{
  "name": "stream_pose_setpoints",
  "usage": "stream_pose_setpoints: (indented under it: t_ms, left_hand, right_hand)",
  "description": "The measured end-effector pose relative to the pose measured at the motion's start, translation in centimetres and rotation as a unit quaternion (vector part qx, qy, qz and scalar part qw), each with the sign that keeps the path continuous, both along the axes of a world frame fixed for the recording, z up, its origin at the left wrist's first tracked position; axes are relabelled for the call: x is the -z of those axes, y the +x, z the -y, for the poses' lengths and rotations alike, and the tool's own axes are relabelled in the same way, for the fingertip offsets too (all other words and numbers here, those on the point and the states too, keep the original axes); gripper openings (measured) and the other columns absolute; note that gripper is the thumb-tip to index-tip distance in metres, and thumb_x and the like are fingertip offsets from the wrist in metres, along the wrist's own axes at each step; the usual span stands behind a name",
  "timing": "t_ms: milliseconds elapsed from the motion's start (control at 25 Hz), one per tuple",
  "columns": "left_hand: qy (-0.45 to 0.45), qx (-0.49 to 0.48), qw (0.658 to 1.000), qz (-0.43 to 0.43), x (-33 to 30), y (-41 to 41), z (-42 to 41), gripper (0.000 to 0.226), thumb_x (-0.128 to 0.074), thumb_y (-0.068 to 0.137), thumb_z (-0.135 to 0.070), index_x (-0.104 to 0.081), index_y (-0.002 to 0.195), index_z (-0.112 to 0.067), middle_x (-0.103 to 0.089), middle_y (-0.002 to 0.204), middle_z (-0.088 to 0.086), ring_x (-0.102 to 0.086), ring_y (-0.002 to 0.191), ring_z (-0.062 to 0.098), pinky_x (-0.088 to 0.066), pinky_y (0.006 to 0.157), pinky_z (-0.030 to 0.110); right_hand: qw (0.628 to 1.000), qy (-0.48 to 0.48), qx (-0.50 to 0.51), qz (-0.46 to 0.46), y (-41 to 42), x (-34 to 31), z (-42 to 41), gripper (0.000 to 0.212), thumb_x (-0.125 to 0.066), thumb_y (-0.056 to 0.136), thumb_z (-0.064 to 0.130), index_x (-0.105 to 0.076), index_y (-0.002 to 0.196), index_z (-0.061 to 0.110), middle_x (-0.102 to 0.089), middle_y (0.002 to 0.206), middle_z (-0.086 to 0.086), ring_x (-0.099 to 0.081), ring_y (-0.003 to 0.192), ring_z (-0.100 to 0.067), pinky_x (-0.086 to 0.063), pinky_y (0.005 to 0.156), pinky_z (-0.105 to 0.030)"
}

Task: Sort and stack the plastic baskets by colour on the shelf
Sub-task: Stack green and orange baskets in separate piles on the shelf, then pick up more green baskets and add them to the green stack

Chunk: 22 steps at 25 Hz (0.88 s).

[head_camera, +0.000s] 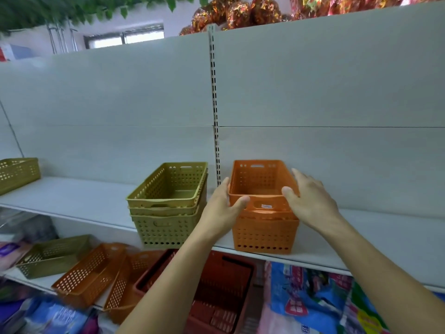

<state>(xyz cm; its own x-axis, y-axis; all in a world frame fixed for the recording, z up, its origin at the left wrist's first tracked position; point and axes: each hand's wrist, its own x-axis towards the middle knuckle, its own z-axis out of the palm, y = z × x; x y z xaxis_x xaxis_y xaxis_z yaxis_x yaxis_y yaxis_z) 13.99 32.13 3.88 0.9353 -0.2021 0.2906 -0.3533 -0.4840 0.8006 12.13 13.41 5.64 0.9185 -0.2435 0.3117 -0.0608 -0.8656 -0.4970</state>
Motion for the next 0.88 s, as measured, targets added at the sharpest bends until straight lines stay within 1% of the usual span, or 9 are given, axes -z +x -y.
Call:
stream_pose_setpoints:
  t_ms: [40,120,200,320,440,520,640,760,880]
  left_hand:
    - [0.013,-0.019,0.999,0.035,0.2,-0.7,-0.2,0.061,-0.056,0.098,-0.036,-0.032,0.153,-0.021,-0.045,0.136,-0.021,-0.040,0.129,-0.001,-0.033,0.104,0.022]
    - [0.041,-0.070,0.989,0.123,1.2,-1.9,-1.2,0.065,-0.055,0.098,-0.042,-0.031,0.154,-0.021,-0.042,0.152,-0.010,-0.035,0.142,0.006,-0.032,0.117,0.032]
    - [0.043,-0.108,0.975,0.188,2.7,-3.0,-3.2,0.060,-0.055,0.097,-0.043,-0.038,0.151,-0.021,-0.048,0.149,-0.004,-0.040,0.140,0.010,-0.036,0.116,0.037]
    - [0.035,-0.154,0.962,0.223,4.7,-4.5,-7.4,0.055,-0.050,0.095,-0.048,-0.049,0.143,-0.023,-0.055,0.135,-0.012,-0.047,0.128,0.004,-0.042,0.107,0.029]
    - [0.044,-0.208,0.956,0.202,6.6,-5.5,-13.5,0.055,-0.044,0.092,-0.055,-0.053,0.139,-0.027,-0.060,0.130,-0.014,-0.053,0.121,0.003,-0.044,0.098,0.023]
    - [0.060,-0.238,0.953,0.180,7.7,-5.9,-18.6,0.054,-0.043,0.092,-0.057,-0.056,0.135,-0.027,-0.063,0.126,-0.012,-0.055,0.118,0.004,-0.044,0.095,0.021]
    - [0.075,-0.271,0.948,0.149,9.0,-6.2,-28.3,0.052,-0.043,0.090,-0.057,-0.061,0.129,-0.029,-0.065,0.120,-0.014,-0.058,0.113,0.005,-0.047,0.095,0.027]
    - [0.084,-0.288,0.947,0.115,9.5,-6.2,-39.2,0.050,-0.045,0.088,-0.057,-0.063,0.126,-0.029,-0.066,0.120,-0.016,-0.060,0.114,0.006,-0.049,0.097,0.030]
    - [0.073,-0.304,0.948,0.067,9.5,-5.9,-51.4,0.035,-0.057,0.093,-0.045,-0.063,0.125,-0.032,-0.069,0.115,-0.018,-0.064,0.106,0.004,-0.052,0.094,0.035]
  right_hand:
    - [0.999,-0.023,-0.015,0.029,-0.7,0.1,-0.8,0.053,-0.042,0.098,0.034,-0.032,0.148,0.018,-0.040,0.152,-0.003,-0.035,0.139,-0.023,-0.036,0.107,-0.044]
    - [0.994,-0.033,-0.054,0.092,-2.0,0.9,-2.7,0.052,-0.045,0.097,0.034,-0.035,0.147,0.021,-0.039,0.153,0.001,-0.033,0.141,-0.018,-0.034,0.109,-0.042]
    - [0.984,-0.025,-0.083,0.158,-3.0,2.4,-5.0,0.047,-0.049,0.096,0.031,-0.044,0.142,0.022,-0.047,0.147,0.002,-0.040,0.137,-0.016,-0.038,0.107,-0.040]
    - [0.964,-0.014,-0.121,0.235,-3.9,4.8,-9.1,0.042,-0.051,0.091,0.027,-0.054,0.132,0.021,-0.058,0.134,0.002,-0.051,0.125,-0.015,-0.045,0.100,-0.037]
    - [0.955,0.006,-0.173,0.240,-4.0,7.0,-14.7,0.041,-0.054,0.087,0.026,-0.057,0.128,0.021,-0.062,0.127,0.005,-0.054,0.117,-0.012,-0.046,0.092,-0.031]
    - [0.950,0.025,-0.210,0.232,-3.7,8.1,-19.5,0.039,-0.053,0.087,0.029,-0.058,0.125,0.023,-0.063,0.123,0.007,-0.055,0.114,-0.011,-0.049,0.090,-0.031]
    - [0.944,0.035,-0.262,0.196,-2.3,9.5,-28.9,0.040,-0.048,0.086,0.035,-0.059,0.122,0.024,-0.065,0.120,0.008,-0.060,0.110,-0.015,-0.053,0.085,-0.035]
    - [0.944,0.044,-0.286,0.155,-0.2,10.9,-39.3,0.038,-0.051,0.084,0.035,-0.061,0.120,0.027,-0.066,0.118,0.008,-0.064,0.106,-0.016,-0.051,0.082,-0.029]
    - [0.941,0.084,-0.314,0.099,1.9,11.4,-51.0,0.033,-0.057,0.088,0.030,-0.059,0.122,0.031,-0.063,0.122,0.012,-0.062,0.110,-0.013,-0.047,0.084,-0.029]
